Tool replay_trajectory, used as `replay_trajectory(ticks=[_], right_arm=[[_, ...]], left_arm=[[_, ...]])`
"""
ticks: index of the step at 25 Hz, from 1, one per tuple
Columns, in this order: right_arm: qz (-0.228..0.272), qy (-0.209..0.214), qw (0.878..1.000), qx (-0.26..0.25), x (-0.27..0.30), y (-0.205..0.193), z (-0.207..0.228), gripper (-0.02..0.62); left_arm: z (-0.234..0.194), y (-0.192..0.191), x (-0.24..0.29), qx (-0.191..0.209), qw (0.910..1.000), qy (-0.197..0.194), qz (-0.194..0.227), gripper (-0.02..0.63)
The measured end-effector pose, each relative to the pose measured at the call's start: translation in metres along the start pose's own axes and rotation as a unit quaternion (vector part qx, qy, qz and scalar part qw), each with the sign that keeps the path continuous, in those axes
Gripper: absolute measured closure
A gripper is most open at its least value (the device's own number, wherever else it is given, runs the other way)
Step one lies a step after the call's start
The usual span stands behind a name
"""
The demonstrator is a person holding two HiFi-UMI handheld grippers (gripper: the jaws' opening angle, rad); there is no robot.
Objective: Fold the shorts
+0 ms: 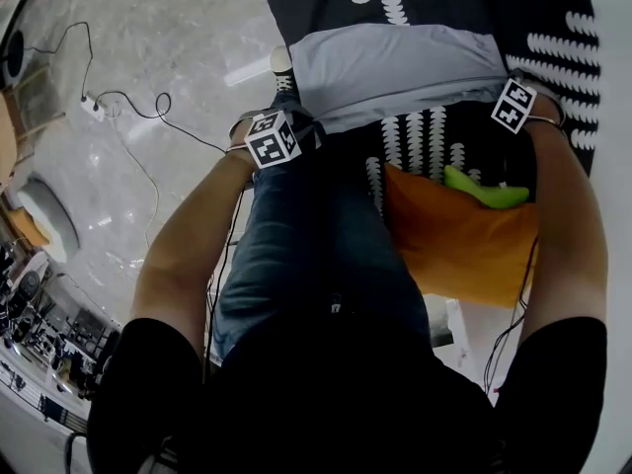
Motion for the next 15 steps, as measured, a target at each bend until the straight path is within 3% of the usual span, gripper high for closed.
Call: replay_trajectory(ticks=[15], right_arm=[[-0.026,-0.014,0.998,-0.053,0.026,-0.009,-0.039,0.563]], left_arm=[[0.029,-0.015,0.057,0.015,0.9989,-0.030,-0.032,0.580]])
Point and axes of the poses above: the fingertips, and each gripper's own axes: x forward along the fingers, z to its right, y out of its top, the point moved 1 cm from there along -x, backward along the fingers, and after that the axes turned 12 degrees about x, right-handed, at the moved point
